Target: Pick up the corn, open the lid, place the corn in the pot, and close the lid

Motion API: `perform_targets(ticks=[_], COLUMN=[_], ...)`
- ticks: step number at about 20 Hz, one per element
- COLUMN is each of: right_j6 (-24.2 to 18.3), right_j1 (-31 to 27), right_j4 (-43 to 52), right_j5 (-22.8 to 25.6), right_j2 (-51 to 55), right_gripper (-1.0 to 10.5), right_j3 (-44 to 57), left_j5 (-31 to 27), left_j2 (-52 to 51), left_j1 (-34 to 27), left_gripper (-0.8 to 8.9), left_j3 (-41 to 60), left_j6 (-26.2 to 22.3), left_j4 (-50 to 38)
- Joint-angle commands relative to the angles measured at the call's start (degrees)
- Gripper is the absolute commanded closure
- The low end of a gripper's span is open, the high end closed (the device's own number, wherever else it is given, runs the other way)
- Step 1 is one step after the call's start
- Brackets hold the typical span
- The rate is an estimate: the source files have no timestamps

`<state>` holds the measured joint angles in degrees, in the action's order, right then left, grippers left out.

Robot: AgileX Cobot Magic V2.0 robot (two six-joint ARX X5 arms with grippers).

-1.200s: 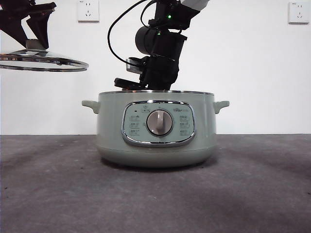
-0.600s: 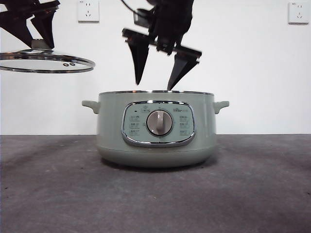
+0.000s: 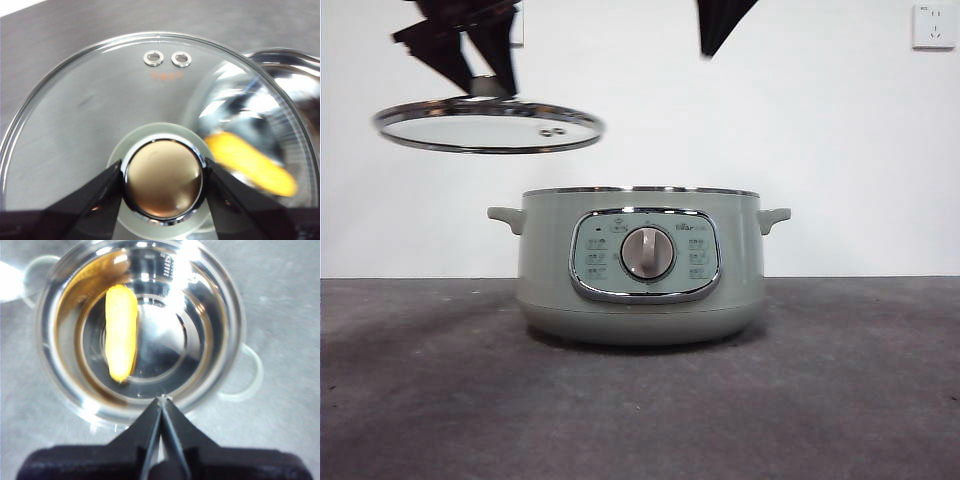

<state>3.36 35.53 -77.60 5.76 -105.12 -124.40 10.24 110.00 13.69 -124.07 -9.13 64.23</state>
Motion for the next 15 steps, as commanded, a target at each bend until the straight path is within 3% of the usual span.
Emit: perform_targets(ticks=[1,6,9,15], right_j6=[-0.44,-0.09,2.71,4.11], right_j1=[0.15,0.09,0.09,0.09], right_j4=[-1.25,8.59,13.42,13.44], right_j5=[0.09,0.09,0.07,0.09], right_j2=[5.07,19.39,26.25,32.79], right_gripper=[9.6,9.6,9.6,9.6], right_j3=[7.67,29.55,39.63,45.59], left_j5=[0.68,0.63,0.2,-1.29], left_j2=[-0.92,-0.31,0.57,2.67], left_j1=[3.61,10.62,13.84,17.35], left_gripper=[8.22,8.22,8.22,8.22], left_j3=[-0.52,-0.52,-0.52,-0.52], left_j6=[1.84,3.32,4.85,6.19], left_j4=[-2.21,-3.56,-5.09,-6.75])
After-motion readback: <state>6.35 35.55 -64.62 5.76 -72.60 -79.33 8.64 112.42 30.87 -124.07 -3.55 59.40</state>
